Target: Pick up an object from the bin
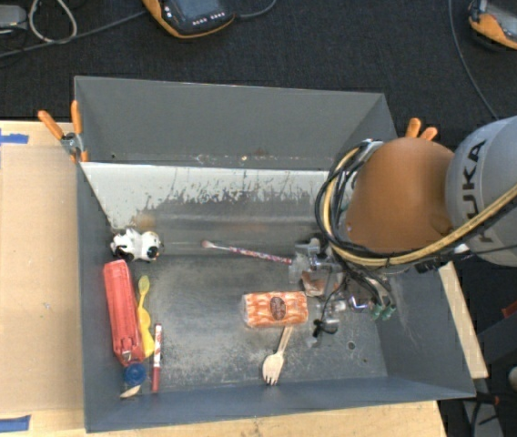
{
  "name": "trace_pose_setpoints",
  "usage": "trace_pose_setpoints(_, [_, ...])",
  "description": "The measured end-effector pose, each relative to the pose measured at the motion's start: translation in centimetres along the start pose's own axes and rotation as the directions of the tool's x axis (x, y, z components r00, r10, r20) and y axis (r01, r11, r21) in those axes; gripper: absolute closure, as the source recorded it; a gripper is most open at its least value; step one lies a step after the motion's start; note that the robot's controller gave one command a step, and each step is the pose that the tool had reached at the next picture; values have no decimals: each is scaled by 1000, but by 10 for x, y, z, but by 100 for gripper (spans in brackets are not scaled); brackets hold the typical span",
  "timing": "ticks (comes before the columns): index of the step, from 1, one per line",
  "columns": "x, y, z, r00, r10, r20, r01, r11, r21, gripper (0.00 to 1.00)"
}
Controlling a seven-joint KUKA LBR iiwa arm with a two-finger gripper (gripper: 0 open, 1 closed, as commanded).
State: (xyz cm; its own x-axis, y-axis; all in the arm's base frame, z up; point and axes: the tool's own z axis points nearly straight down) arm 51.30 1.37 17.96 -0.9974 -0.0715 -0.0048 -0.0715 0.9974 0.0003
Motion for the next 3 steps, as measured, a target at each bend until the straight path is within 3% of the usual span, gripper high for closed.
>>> trace_pose_setpoints(1, [-26, 12, 76, 998, -64, 7, 64, 998, 1, 0])
trace_pose_setpoints(2, [11, 29, 105, 965, 260, -1, -260, 965, 0, 100])
trace_pose_setpoints(3, [11, 29, 105, 966, 260, -1, -260, 966, 0, 100])
